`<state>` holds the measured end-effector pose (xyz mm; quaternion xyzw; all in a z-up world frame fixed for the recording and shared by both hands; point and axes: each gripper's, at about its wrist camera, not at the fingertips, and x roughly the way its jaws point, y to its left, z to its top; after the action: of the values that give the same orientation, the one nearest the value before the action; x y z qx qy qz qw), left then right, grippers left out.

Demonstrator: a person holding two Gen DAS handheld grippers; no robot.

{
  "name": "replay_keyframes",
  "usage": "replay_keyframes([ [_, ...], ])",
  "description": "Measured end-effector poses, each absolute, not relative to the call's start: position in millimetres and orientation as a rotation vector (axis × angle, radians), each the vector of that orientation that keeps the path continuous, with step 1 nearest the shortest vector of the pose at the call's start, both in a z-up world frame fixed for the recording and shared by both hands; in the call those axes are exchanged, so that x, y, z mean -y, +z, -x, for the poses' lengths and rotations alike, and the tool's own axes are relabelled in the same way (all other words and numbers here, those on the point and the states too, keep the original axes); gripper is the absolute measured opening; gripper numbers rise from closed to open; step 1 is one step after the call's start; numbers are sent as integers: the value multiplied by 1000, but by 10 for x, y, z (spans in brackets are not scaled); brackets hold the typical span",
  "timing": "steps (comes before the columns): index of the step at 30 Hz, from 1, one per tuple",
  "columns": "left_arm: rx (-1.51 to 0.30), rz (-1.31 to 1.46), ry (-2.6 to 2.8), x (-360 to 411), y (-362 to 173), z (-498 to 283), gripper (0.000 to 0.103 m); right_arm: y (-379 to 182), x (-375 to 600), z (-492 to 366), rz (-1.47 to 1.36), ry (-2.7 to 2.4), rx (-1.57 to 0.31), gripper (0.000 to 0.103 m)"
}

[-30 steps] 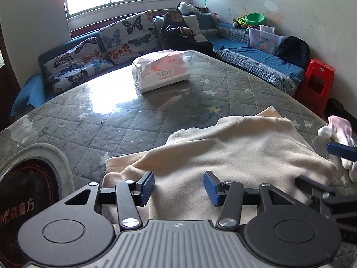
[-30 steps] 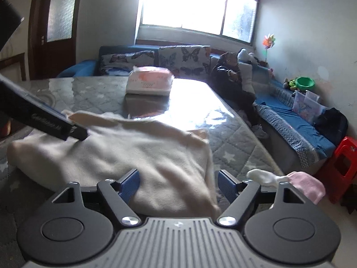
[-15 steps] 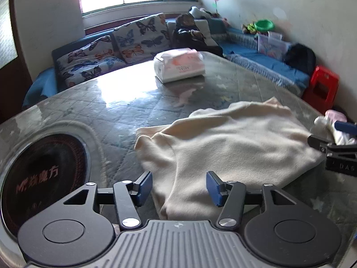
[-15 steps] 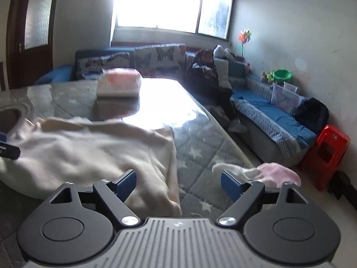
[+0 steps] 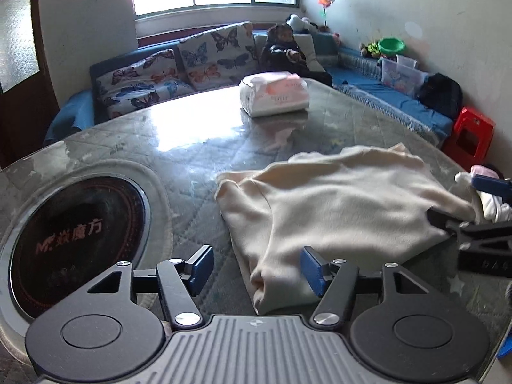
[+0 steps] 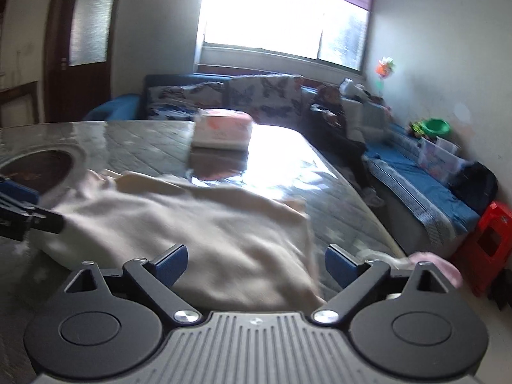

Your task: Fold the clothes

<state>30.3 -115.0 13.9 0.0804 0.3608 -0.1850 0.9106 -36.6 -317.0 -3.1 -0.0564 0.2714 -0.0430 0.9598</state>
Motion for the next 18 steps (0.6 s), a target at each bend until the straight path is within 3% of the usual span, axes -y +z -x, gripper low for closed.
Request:
replay_keyframes([
  [18,-773,-102,-331,852,105,-364,68,-131,2458,-26,234,107,-567,97],
])
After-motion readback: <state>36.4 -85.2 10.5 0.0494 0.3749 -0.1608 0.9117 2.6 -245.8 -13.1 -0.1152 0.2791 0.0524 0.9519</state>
